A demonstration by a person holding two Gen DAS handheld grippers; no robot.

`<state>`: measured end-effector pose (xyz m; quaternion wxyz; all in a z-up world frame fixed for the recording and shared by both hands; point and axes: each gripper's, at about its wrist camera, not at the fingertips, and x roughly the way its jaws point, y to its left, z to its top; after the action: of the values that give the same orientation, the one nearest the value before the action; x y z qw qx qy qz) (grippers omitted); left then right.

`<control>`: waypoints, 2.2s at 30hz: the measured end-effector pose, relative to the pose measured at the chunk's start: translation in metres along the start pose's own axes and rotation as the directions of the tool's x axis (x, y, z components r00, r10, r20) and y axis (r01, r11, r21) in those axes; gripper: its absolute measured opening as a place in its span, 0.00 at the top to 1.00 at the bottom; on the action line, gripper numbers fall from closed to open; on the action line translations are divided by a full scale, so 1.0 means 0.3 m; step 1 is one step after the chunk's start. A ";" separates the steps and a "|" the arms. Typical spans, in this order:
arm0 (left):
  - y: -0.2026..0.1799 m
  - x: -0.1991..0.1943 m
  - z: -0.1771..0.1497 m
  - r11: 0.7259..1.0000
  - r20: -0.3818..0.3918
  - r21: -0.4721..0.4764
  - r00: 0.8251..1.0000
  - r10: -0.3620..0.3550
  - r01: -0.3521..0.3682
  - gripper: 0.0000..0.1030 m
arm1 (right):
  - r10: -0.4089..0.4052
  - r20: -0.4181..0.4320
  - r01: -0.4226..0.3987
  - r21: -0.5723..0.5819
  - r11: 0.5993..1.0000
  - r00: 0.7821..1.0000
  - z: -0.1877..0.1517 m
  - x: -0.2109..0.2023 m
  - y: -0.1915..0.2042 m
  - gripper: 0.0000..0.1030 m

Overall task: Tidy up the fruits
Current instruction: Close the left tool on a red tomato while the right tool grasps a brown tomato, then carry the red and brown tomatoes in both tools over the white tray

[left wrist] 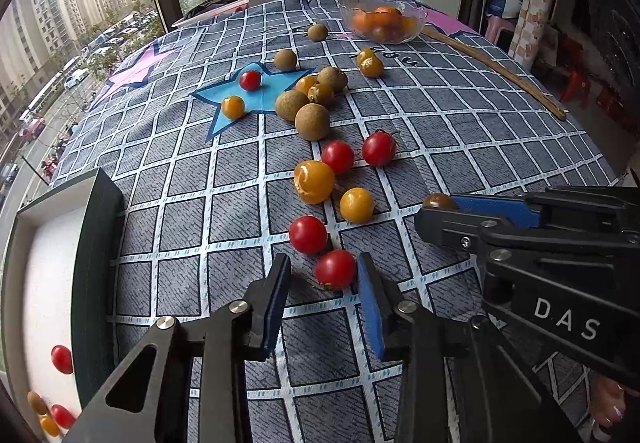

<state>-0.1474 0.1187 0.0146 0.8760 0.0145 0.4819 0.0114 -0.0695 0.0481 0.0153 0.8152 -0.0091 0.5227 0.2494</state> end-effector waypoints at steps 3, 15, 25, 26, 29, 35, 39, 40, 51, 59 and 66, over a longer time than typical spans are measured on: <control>-0.009 -0.001 -0.001 1.000 0.000 0.006 1.000 -0.017 0.017 0.81 | -0.005 0.010 0.005 0.011 1.000 1.000 -0.021 -0.027 -0.014 0.77; 0.069 -0.136 -0.102 0.998 0.006 -0.053 0.999 -0.045 0.045 0.81 | 0.023 0.014 -0.024 0.022 0.999 1.000 -0.145 -0.104 0.014 0.77; 0.222 -0.284 -0.211 0.995 0.039 -0.104 0.999 -0.004 0.008 0.81 | 0.025 -0.002 -0.025 -0.042 0.999 1.000 -0.197 -0.145 0.135 0.77; 0.245 -0.298 -0.217 0.994 0.046 -0.111 0.999 0.004 0.001 0.81 | 0.025 -0.002 -0.025 -0.053 0.998 1.000 -0.196 -0.149 0.154 0.77; 0.321 -0.337 -0.236 0.991 0.067 -0.136 0.997 0.030 -0.021 0.81 | 0.024 0.000 -0.024 -0.091 0.996 1.000 -0.188 -0.159 0.222 0.77; 0.481 -0.370 -0.285 0.978 0.081 -0.197 0.993 0.083 -0.065 0.81 | 0.038 -0.009 -0.039 -0.165 0.986 0.999 -0.151 -0.150 0.370 0.77; 0.602 -0.379 -0.311 0.962 0.084 -0.255 0.989 0.122 -0.097 0.81 | 0.056 -0.024 -0.060 -0.204 0.977 0.998 -0.128 -0.127 0.470 0.77; 0.632 -0.377 -0.317 0.957 0.078 -0.269 0.988 0.137 -0.111 0.81 | 0.060 -0.031 -0.065 -0.213 0.975 0.998 -0.123 -0.117 0.494 0.77; 0.842 -0.287 -0.290 0.917 0.030 -0.365 0.982 0.187 -0.163 0.81 | 0.113 -0.084 -0.132 -0.276 0.952 0.990 -0.023 0.029 0.754 0.77; 0.893 -0.202 -0.270 0.908 -0.040 -0.370 0.980 0.196 -0.196 0.81 | 0.092 -0.111 -0.123 -0.318 0.940 0.990 0.057 0.163 0.880 0.77; 0.880 -0.171 -0.278 0.915 -0.079 -0.339 0.976 0.203 -0.218 0.81 | 0.061 -0.166 -0.114 -0.337 0.935 0.984 0.090 0.279 0.931 0.77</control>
<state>-0.2469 0.3820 0.0230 0.8481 -0.0881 0.4865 0.1906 -0.1351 0.3332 0.0246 0.7466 -0.1475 0.5316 0.3718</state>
